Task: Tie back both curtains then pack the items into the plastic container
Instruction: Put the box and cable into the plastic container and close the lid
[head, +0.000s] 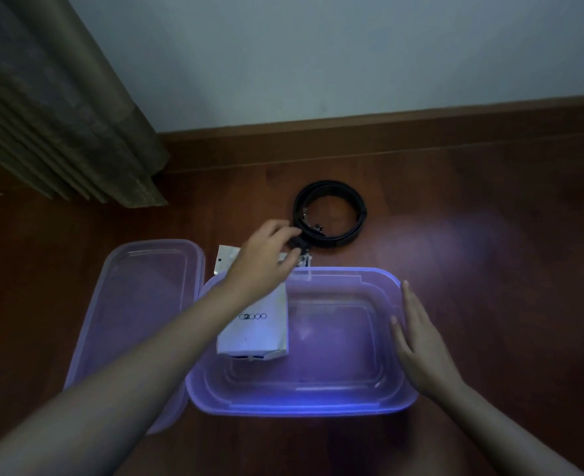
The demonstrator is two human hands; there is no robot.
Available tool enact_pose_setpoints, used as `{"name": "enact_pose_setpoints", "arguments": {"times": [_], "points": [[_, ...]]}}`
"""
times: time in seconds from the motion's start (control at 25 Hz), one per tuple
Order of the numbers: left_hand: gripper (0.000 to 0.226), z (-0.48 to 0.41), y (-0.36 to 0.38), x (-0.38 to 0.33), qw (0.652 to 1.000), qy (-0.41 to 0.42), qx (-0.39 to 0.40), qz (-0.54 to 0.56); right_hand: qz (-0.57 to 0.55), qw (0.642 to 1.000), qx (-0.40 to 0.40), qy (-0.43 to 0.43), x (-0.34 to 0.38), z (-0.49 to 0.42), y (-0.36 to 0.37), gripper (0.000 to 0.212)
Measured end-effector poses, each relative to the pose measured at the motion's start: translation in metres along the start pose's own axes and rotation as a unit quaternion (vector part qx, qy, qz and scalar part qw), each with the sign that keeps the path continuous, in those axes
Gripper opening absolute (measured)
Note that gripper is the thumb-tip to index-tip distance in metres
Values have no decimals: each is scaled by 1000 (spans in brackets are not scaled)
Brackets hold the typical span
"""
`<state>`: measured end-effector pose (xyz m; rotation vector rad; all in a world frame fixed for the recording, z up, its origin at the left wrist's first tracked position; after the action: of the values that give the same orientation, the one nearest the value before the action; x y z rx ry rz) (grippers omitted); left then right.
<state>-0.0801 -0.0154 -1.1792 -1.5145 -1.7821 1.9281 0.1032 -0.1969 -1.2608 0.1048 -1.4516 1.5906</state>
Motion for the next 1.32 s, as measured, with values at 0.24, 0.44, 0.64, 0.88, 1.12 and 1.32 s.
{"name": "enact_pose_setpoints", "arguments": {"times": [0.24,0.44,0.64,0.88,1.12,1.32], "points": [[63,-85,101,33,919,21,319,-233,-10,1000,7,5,0,-1,1,66],[37,-102,108,27,870,103,295,-381,-7,1000,14,13,-2,-3,1,63],[30,-91,69,-24,927,220,160,-259,-65,997,22,20,-4,-5,0,62],[16,21,20,-85,883,455,63,-97,-272,960,53,43,-14,-7,-1,64],[23,92,64,-90,828,504,225,-99,-300,951,55,57,-18,-6,4,86],[13,87,118,-70,797,397,401,-216,-292,954,35,65,-16,-8,3,38]]}}
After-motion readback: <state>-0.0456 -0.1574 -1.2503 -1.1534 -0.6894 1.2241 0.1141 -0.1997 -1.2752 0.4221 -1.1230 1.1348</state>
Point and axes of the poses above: each hand's wrist, its own z-axis away from the middle knuckle, its own y-axis out of the palm, x = y × z, the point moved 8 cm from there along -z, towards the middle knuckle, and after that the axes turned 13 degrees about y, right-handed, at the moved point
